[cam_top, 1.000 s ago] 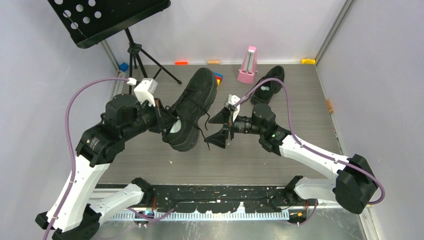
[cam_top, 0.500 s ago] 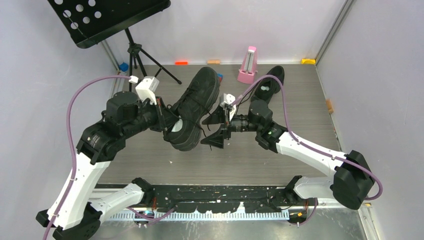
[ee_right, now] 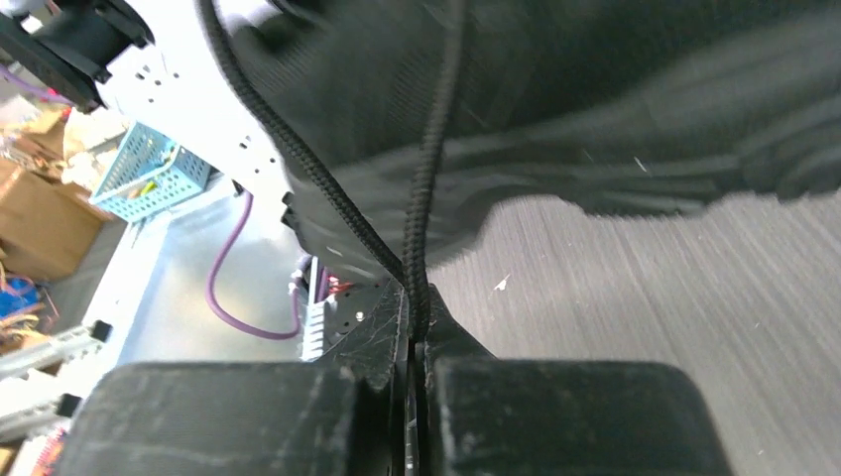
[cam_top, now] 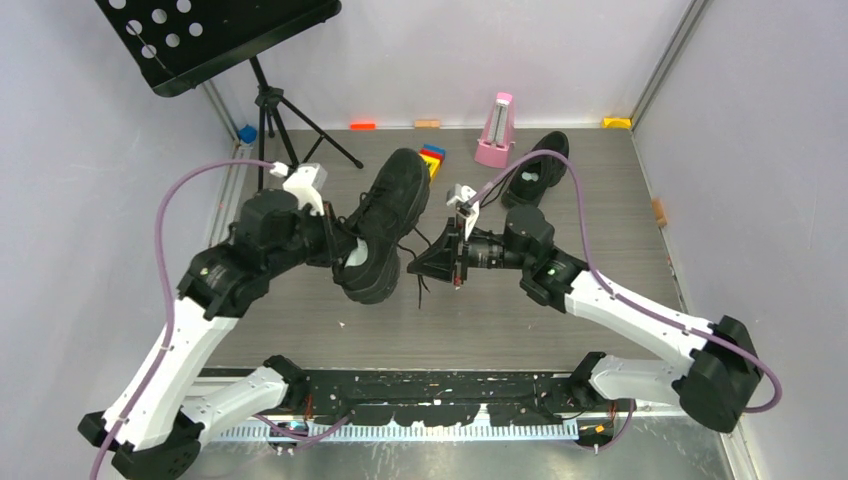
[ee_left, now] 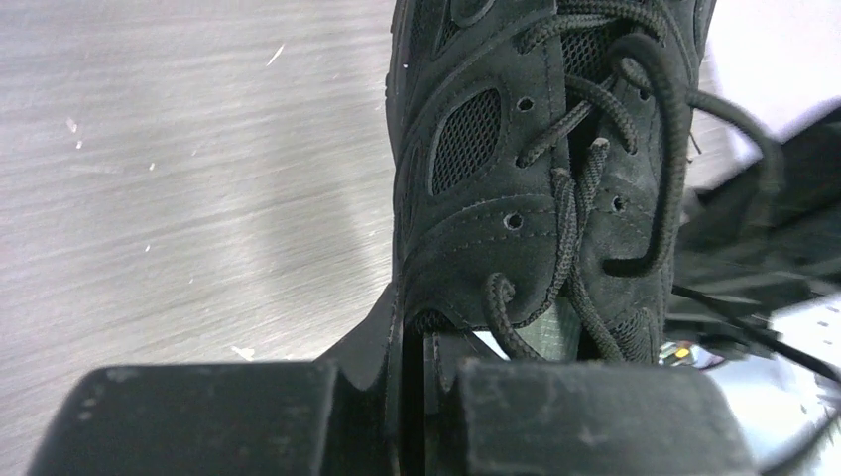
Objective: Tie the shoes
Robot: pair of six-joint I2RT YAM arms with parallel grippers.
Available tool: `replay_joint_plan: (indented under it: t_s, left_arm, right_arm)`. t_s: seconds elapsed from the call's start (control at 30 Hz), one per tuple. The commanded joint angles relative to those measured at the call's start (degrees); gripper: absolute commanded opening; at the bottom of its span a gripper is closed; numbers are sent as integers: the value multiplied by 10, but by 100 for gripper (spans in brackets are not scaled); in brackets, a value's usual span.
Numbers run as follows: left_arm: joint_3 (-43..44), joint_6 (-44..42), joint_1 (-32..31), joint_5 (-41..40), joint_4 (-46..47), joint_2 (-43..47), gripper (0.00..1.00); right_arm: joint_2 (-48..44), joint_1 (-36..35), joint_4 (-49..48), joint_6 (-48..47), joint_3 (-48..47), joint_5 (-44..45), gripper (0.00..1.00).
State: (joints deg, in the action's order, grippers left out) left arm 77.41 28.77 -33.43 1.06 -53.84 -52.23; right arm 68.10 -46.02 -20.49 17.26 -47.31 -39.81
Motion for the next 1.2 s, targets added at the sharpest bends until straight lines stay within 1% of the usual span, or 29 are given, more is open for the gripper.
replay_joint_plan:
  t_s: [0.0,0.07,0.13,0.23,0.33,0.47,0.57,0.6,0.67,0.7,0.77,0.8,0.83,0.9,1.0,1.1,1.17]
  left_arm:
    - [-88,39,-1,-40,93,-6,0]
    - [-144,55,-1,-39,134,-8,0]
    - [-203,74,-1,-40,186,-10,0]
    - [-292,109,0,-64,252,-21,0]
    - [-355,148,-12,-105,311,-34,0]
    - [-405,206,-60,-172,377,-50,0]
    - [-415,241,-107,-213,389,-62,0]
    - [-415,250,-122,-224,391,-63,2]
    - [-414,261,-149,-225,399,-72,11]
    - [-410,260,-152,-213,400,-79,20]
    - [-389,250,-154,-177,389,-98,45]
    - [-378,239,-155,-157,382,-104,54]
    - [-368,226,-155,-138,375,-108,59]
    - [-344,204,-155,-124,334,-107,65]
    - [-319,168,-155,-126,260,-71,66]
    - [-304,122,-154,-134,216,-11,68]
    - [-297,79,-152,-136,204,23,69]
  right_arm:
    - [-66,-1,91,80,-12,50,0]
    - [-83,-1,145,97,-14,82,0]
    - [-85,-1,189,110,-27,95,0]
    - [-54,1,260,129,-63,124,0]
    - [-9,5,278,160,-91,150,0]
    - [39,19,282,197,-130,167,0]
    - [61,35,298,209,-160,169,0]
    - [64,40,304,210,-167,167,0]
    - [67,54,321,208,-178,162,0]
    - [67,63,331,206,-182,160,0]
    - [69,80,352,198,-189,150,0]
    - [68,89,364,196,-193,146,0]
    - [67,96,376,193,-192,146,0]
    - [65,106,392,188,-187,146,0]
    - [65,110,414,182,-182,140,0]
    - [57,109,398,204,-169,123,0]
    - [52,104,391,213,-168,110,0]
